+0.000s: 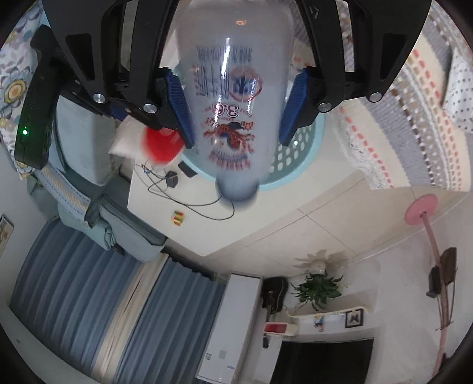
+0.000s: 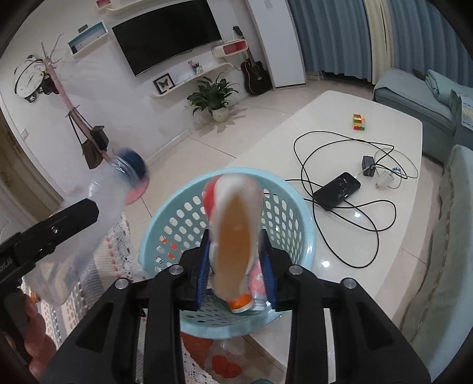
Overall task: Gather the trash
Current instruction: 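Carry bottle and cup over the blue basket and open both tools, then grasp the orange snack packet with the left tool while the right tool grasps the white heart-print bag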
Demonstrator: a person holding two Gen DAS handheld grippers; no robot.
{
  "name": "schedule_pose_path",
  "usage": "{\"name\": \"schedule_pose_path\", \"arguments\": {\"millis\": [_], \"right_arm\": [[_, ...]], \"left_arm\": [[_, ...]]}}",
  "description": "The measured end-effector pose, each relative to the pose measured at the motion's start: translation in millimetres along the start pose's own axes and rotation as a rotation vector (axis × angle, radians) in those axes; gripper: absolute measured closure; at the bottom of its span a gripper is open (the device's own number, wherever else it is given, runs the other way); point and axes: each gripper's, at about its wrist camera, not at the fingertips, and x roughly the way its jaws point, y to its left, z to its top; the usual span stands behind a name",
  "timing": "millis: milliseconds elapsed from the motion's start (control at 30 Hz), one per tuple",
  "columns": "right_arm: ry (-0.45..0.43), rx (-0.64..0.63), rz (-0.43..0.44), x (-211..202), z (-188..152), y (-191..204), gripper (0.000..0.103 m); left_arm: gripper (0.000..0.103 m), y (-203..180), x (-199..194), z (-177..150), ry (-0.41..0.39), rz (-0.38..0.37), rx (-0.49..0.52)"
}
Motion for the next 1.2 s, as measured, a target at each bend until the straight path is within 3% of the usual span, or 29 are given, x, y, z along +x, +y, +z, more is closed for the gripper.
{"name": "schedule_pose_path", "arguments": {"millis": [33,67,433,767,967,1100,1200], "right_arm": [[-0.006,-0.005,0.001,0.1,0.4,-0.9,0.056],[-0.015,-0.01,0.002,-0.3,0.7,-1.6,0.053],[-0.046,-0.057,0.062,-13.7,-0.8,15.6,0.053],[-0.103,-0.166,0.181,-49.6,-4.6,80.9,0.053],[-0.084,-0.264,0.268,-58.8,-17.8,151.8,0.053],[-0.019,-0.316,0.32,-45.4,-28.7,211.9,0.048],[0.08,-0.298,0.361,-18.3,-38.3,252.0,0.043]], "left_arm": [[0.037,2.0,-0.7,-1.1,-0.004,-0.004,-0.01],[0.037,4.1,-1.4,-1.5,-0.01,-0.005,-0.017],[0.037,8.9,-36.5,-11.4,-0.06,0.004,-0.049],[0.037,28.6,-122.6,-38.9,-0.179,0.085,-0.108],[0.031,85.1,-195.5,-72.2,-0.267,0.216,-0.197],[0.031,137.8,-225.4,-96.1,-0.258,0.315,-0.266],[0.029,186.2,-234.8,-112.6,-0.216,0.362,-0.332]]}}
